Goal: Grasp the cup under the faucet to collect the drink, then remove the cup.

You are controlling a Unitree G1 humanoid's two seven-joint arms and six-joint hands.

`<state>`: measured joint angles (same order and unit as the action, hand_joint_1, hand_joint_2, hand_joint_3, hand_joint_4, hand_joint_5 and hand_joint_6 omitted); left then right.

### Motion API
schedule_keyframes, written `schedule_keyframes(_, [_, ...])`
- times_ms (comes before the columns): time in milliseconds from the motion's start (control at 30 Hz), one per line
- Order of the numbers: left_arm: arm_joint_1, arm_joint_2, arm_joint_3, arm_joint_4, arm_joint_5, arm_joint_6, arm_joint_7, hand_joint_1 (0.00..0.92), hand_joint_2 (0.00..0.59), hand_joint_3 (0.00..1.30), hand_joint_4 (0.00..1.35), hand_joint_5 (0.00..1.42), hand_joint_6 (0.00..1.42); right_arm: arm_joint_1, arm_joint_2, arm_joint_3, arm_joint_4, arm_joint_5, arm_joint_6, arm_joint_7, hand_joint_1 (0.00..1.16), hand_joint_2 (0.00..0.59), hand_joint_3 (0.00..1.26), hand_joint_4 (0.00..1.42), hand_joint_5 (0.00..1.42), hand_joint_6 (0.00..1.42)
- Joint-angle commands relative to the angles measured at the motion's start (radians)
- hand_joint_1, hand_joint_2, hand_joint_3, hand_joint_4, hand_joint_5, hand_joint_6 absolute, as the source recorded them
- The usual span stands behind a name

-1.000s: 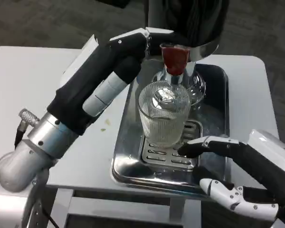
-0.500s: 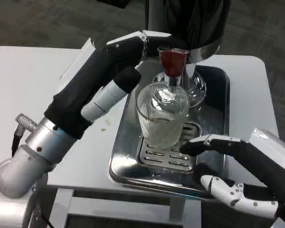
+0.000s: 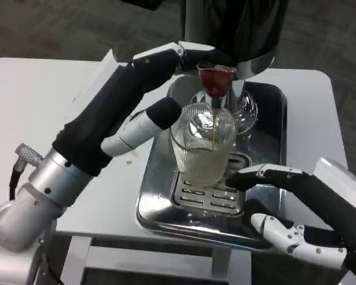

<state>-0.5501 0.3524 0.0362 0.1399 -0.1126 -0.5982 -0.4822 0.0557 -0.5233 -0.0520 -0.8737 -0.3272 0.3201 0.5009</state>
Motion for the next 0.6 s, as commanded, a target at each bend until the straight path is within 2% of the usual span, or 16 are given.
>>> schedule_keyframes(33, [0.036,0.036,-0.017,0.016,0.056,-0.045,-0.012,0.000,0.087,0.52,0.39,0.41,0.34,0.011,0.007,0.001,-0.014,-0.004,0.009,-0.011,0.36,0.503,0.33,0.29,0.19,0.09])
schedule_keyframes(333, [0.041,0.057,-0.028,0.036,0.105,-0.112,0.030,0.000,0.088,0.52,0.40,0.41,0.34,0.008,0.017,0.008,-0.005,-0.004,0.013,-0.021,0.36,0.503,0.33,0.29,0.19,0.09])
schedule_keyframes(600, [0.046,0.059,-0.030,0.041,0.108,-0.121,0.051,0.000,0.089,0.53,0.40,0.42,0.34,0.010,0.019,0.005,-0.002,-0.001,0.022,-0.029,0.36,0.508,0.33,0.29,0.20,0.11])
